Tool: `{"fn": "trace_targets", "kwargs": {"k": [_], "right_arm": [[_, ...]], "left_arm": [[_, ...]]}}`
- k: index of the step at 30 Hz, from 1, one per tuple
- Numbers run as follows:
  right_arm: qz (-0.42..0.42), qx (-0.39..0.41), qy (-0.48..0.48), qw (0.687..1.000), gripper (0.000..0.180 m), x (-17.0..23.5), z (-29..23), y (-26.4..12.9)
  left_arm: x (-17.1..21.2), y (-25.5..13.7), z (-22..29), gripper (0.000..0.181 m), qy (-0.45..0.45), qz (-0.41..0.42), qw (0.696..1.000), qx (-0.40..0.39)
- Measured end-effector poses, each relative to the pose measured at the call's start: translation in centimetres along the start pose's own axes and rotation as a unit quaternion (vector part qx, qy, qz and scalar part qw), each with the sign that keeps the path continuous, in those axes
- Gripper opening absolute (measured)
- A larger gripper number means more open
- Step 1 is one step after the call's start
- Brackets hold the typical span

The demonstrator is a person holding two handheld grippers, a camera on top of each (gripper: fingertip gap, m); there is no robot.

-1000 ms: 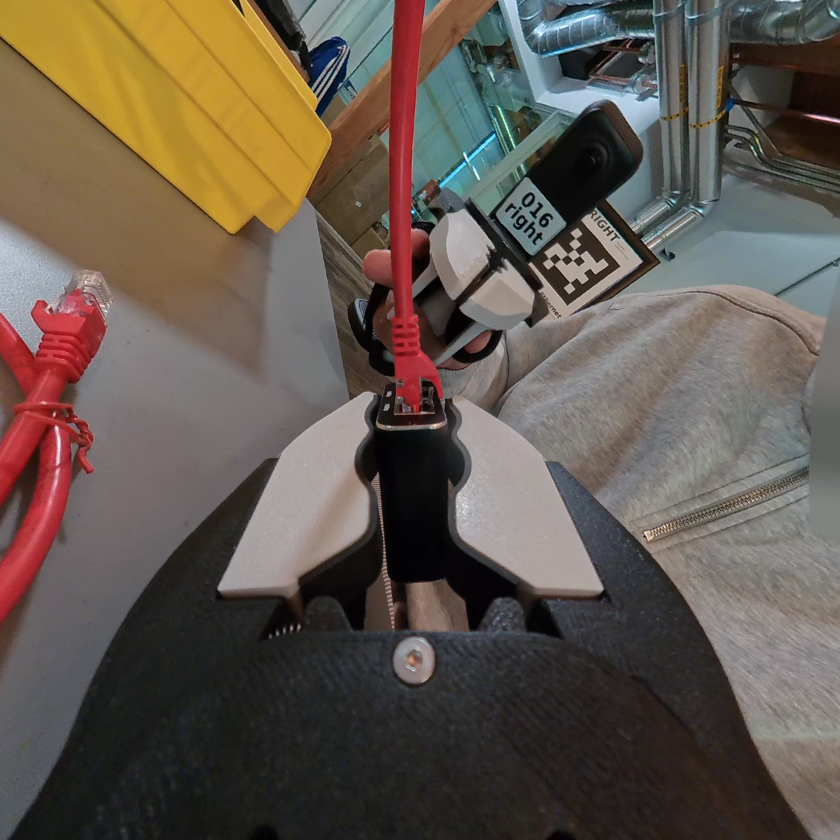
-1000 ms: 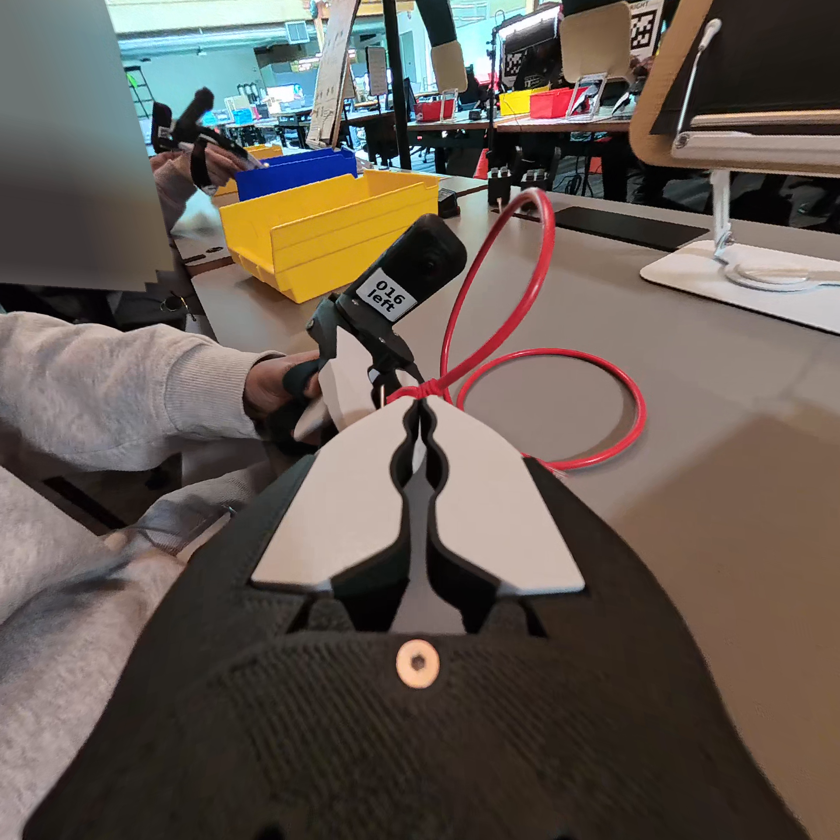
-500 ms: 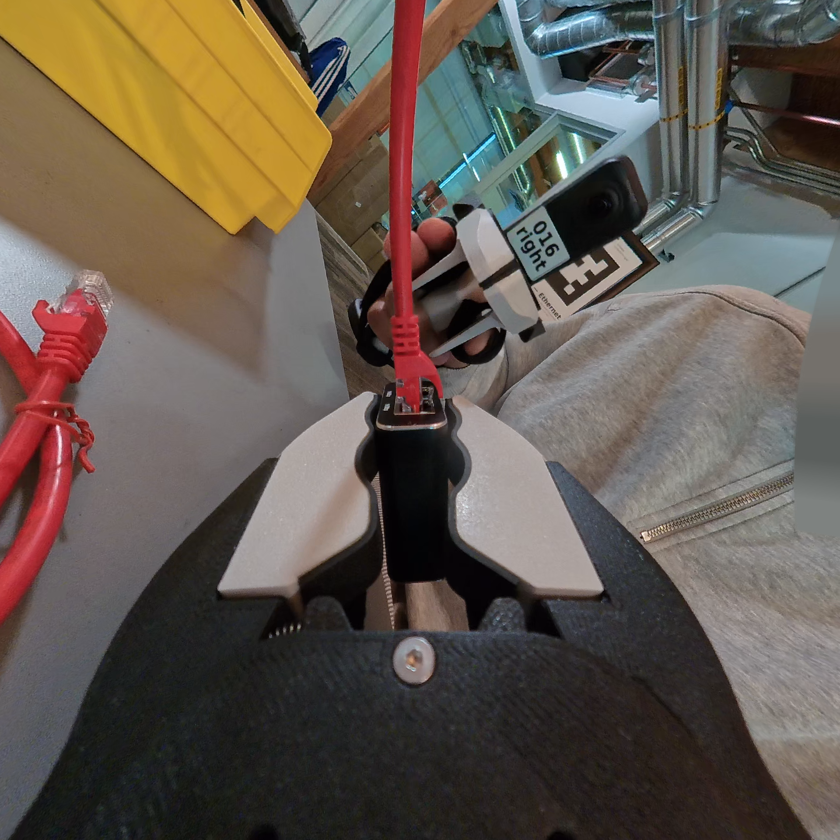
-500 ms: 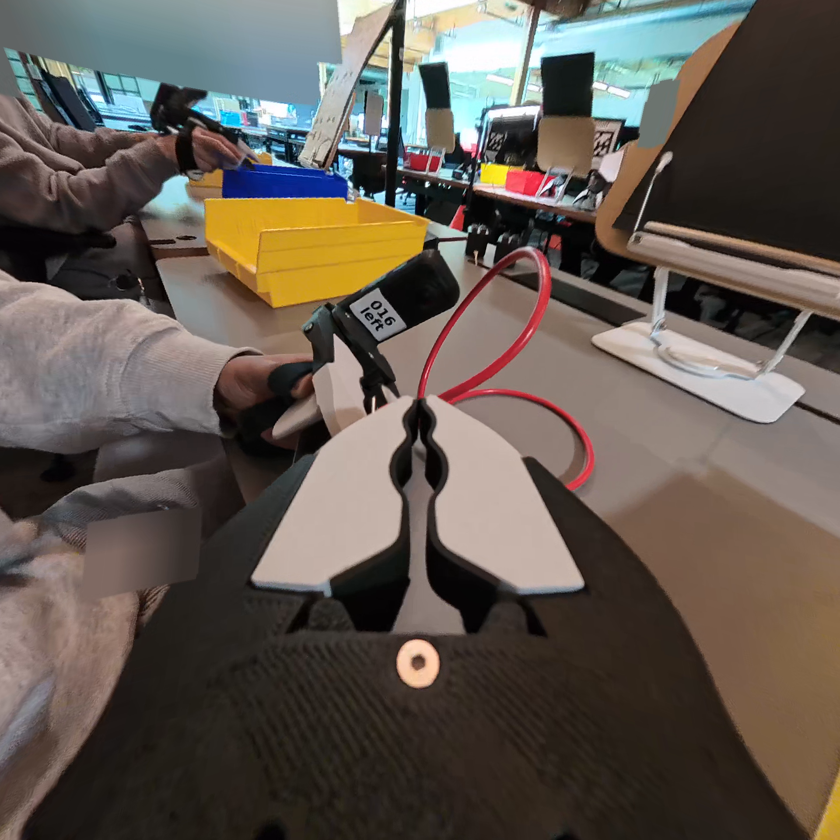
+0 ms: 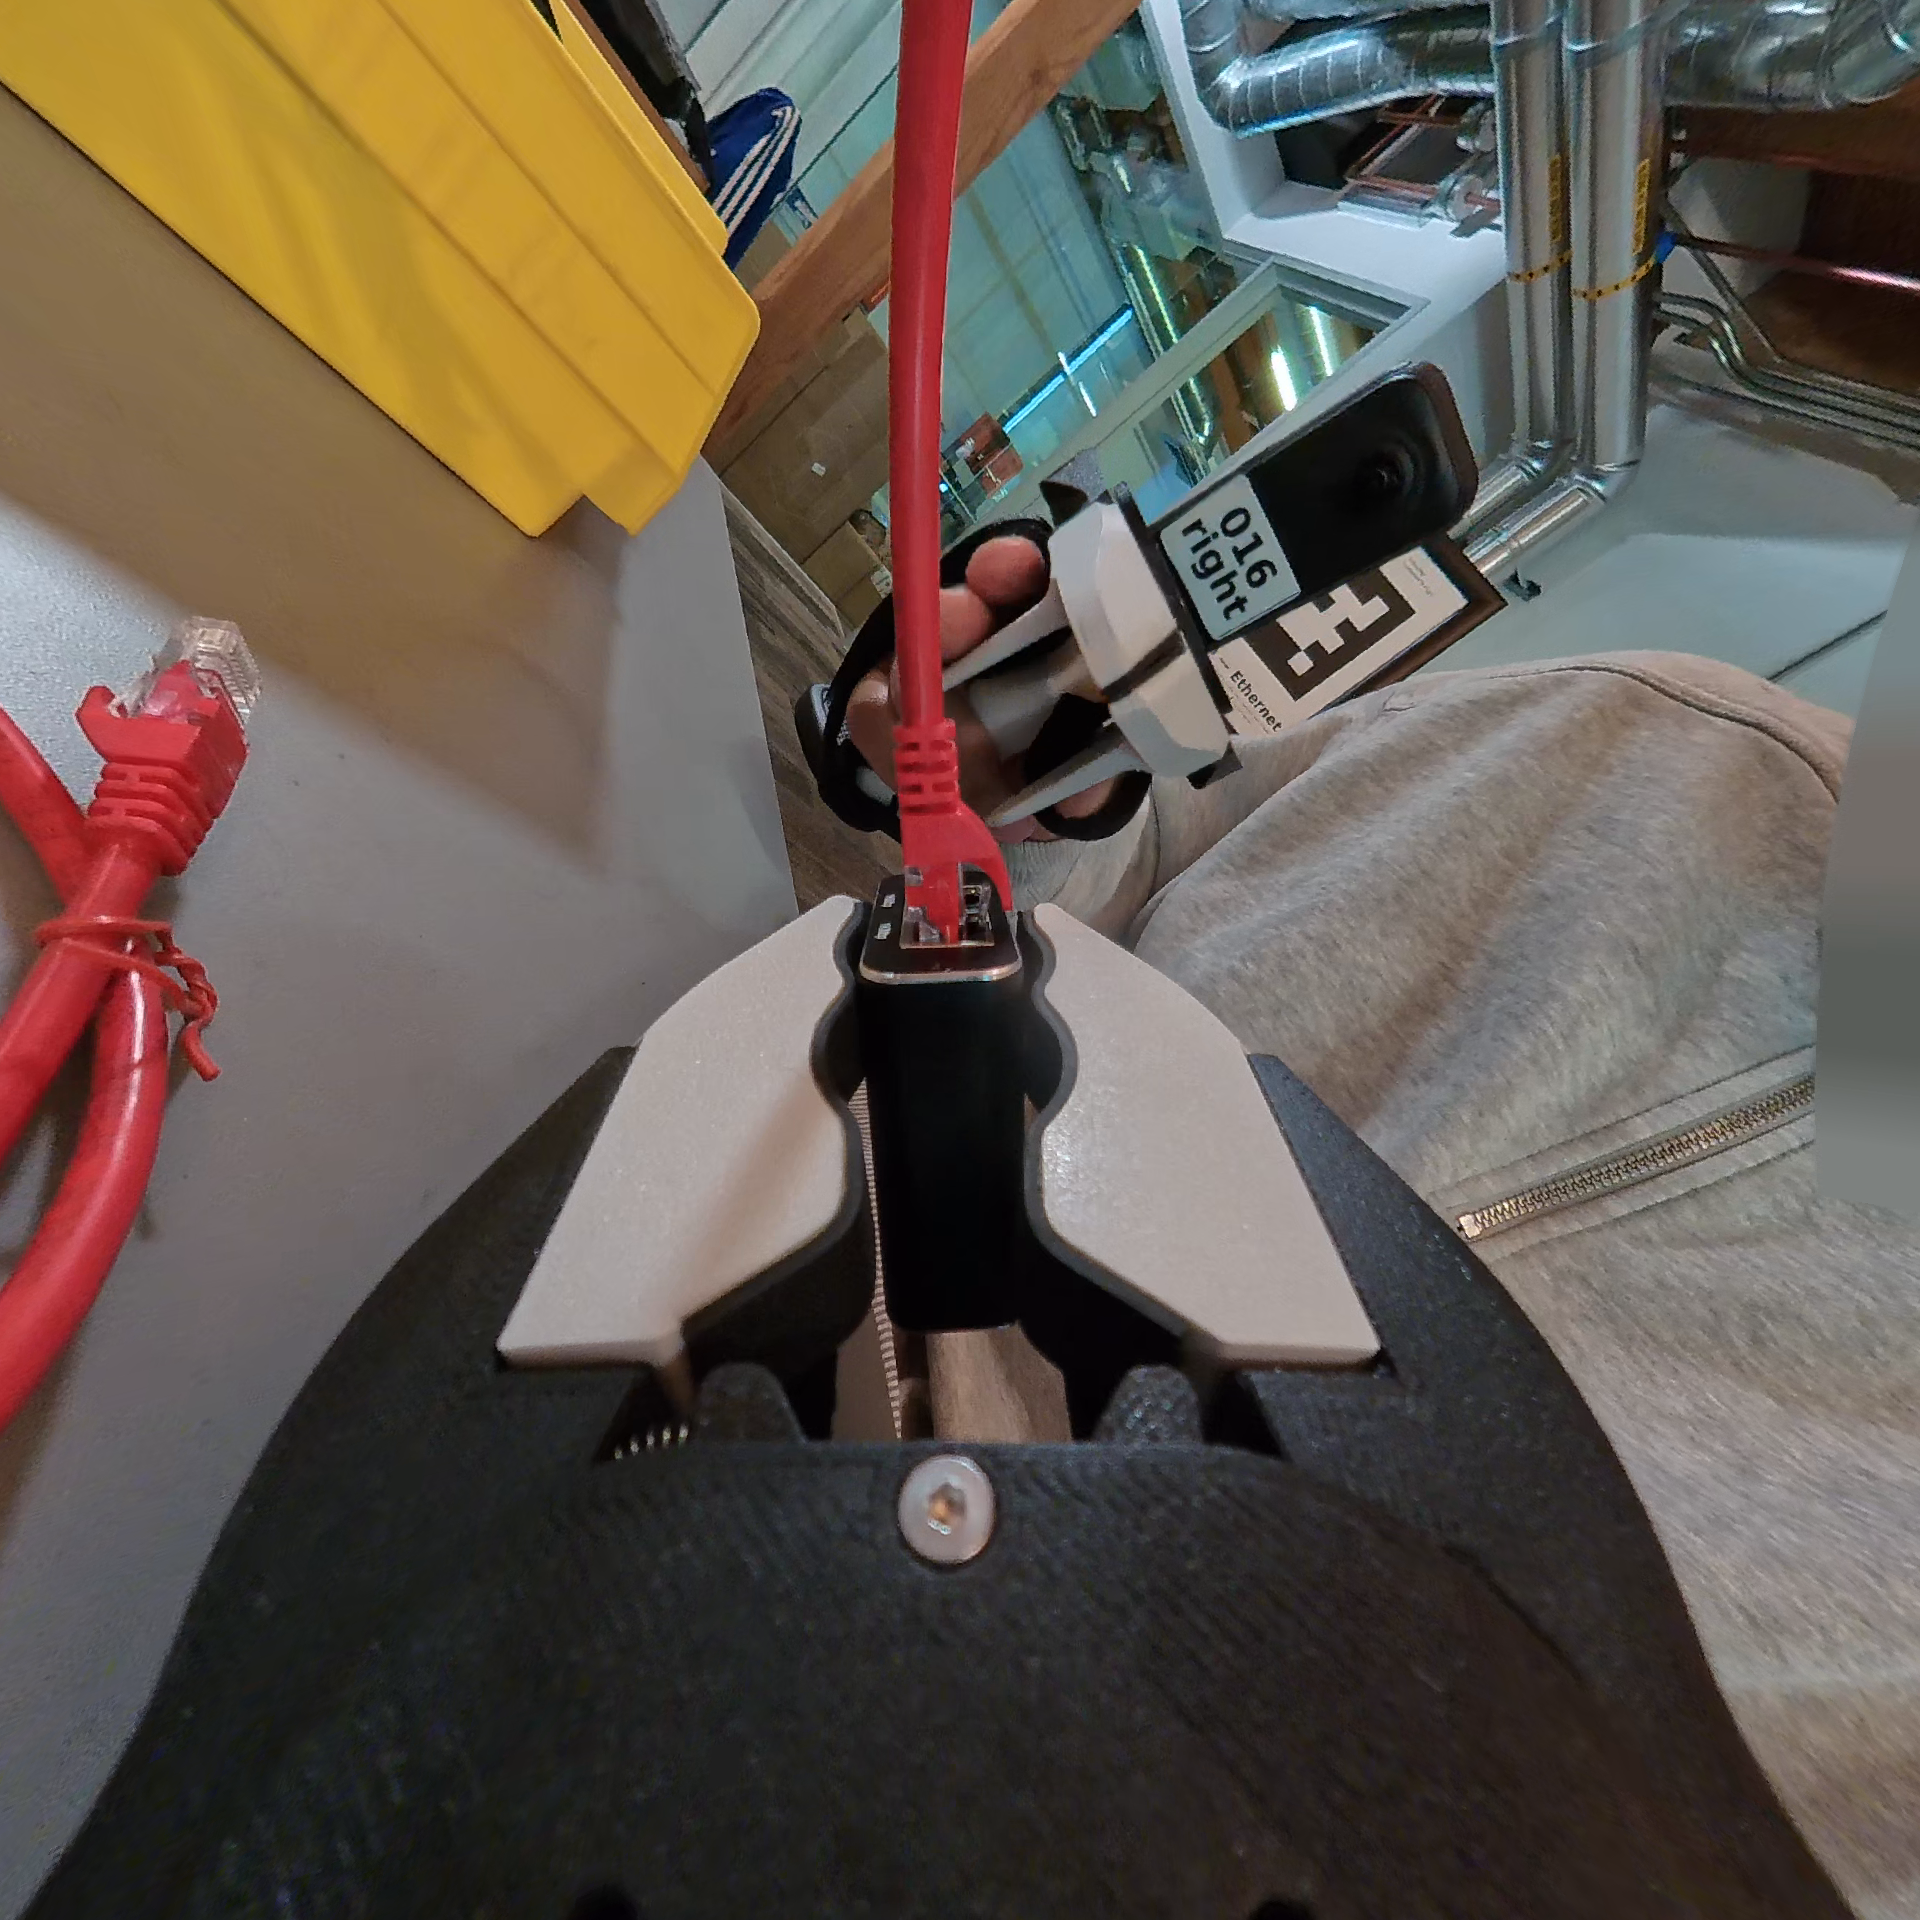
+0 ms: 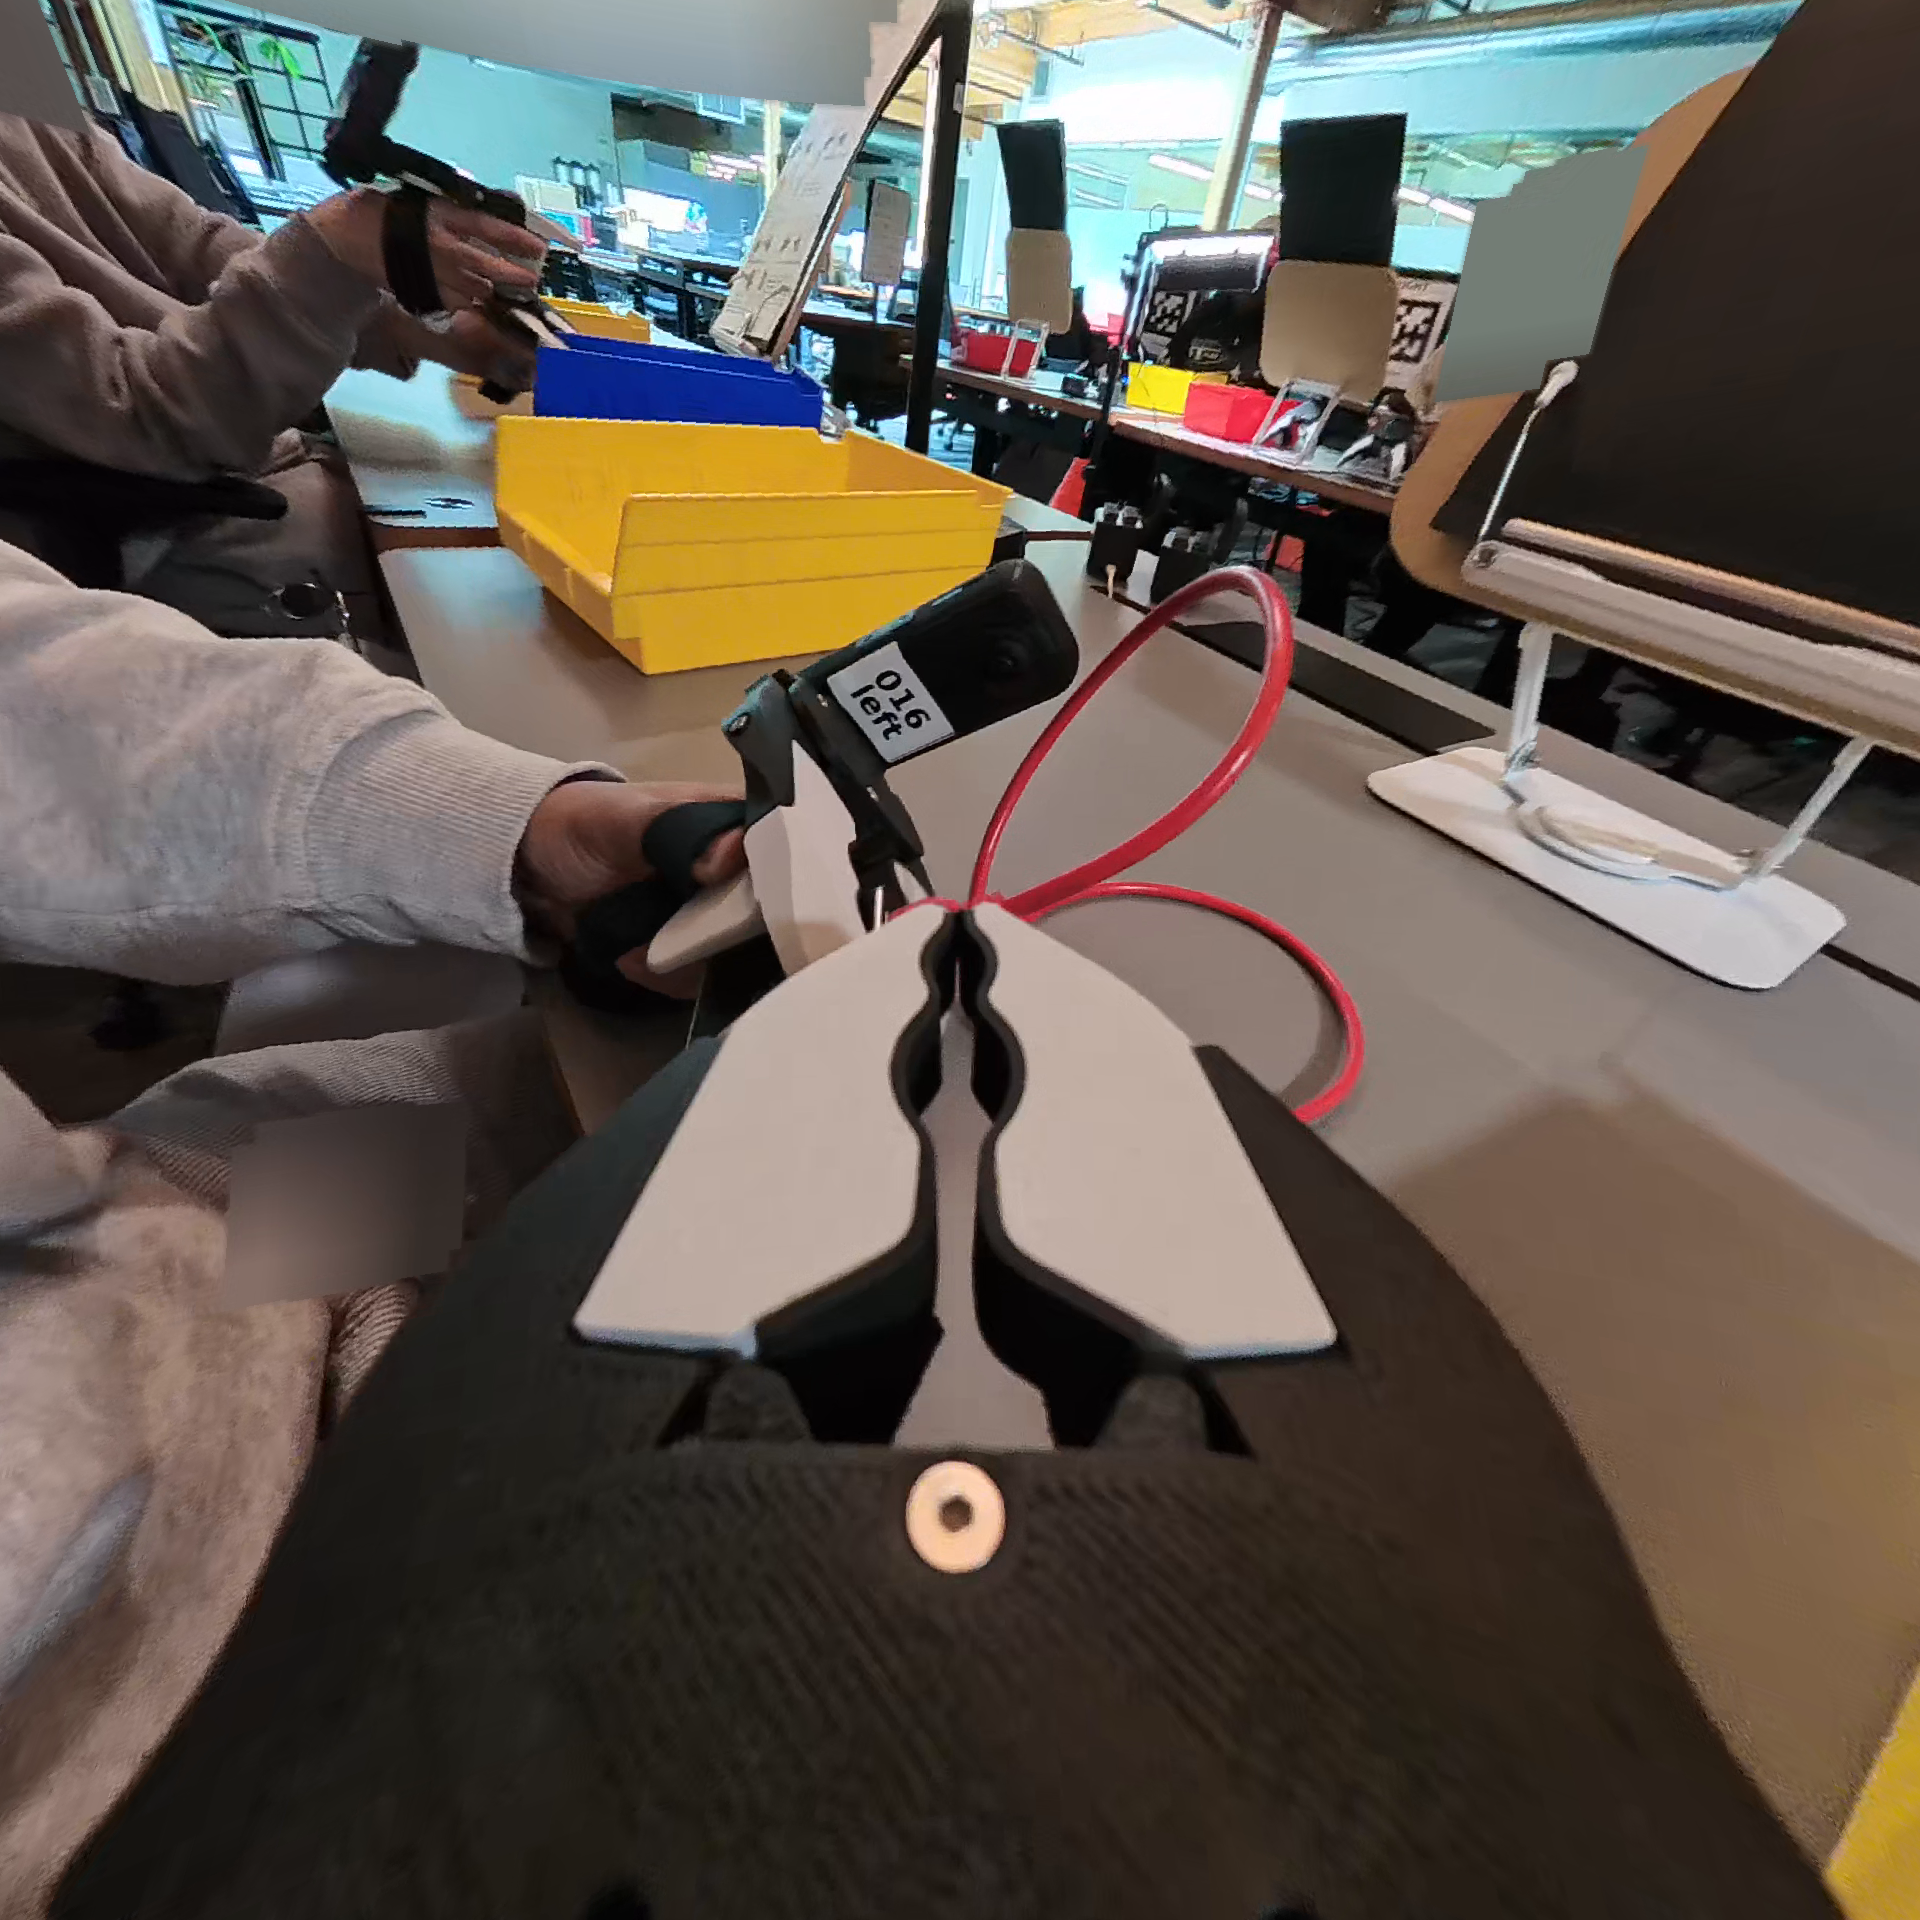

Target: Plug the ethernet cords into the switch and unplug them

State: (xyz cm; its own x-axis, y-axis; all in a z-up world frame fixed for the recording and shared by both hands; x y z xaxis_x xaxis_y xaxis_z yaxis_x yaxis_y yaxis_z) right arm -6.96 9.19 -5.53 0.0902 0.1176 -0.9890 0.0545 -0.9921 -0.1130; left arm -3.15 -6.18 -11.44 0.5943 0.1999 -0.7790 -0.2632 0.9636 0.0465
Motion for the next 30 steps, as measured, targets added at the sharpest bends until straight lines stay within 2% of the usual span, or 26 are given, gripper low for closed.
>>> {"fn": "trace_targets", "kwargs": {"k": [6,14,22,30], "right_arm": [[-0.014,-0.016,-0.014,1.000,0.000,0.2,-0.4,0.0],[0.017,-0.066,0.037,0.997,0.000,-0.1,0.4,-0.7],[0.016,-0.019,-0.028,0.999,0.000,0.1,0.0,-0.2],[0.011,-0.028,0.084,0.996,0.000,0.8,1.3,1.8]], "left_arm": [[0.0,0.0,0.0,0.025,0.000,0.000,1.000,0.000],[0.0,0.0,0.0,0.025,0.000,0.000,1.000,-0.001],[0.0,0.0,0.0,0.025,0.004,0.000,1.000,-0.006],[-0.3,-0.1,0.2,0.025,0.034,0.008,0.999,-0.035]]}}
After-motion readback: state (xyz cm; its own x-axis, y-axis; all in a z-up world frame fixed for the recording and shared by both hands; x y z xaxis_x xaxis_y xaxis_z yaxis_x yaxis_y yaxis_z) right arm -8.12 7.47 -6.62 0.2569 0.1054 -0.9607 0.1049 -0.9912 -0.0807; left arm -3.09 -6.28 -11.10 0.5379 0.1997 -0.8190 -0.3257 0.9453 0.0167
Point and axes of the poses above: each gripper's, where its closed fingertips meet, y out along the fingers, x out of its underside, z = x × y across the jaws, the point moved 8 cm from there along -y, back along the fingers, and after that the axes turned 13 degrees about y, right-handed, at the moved point
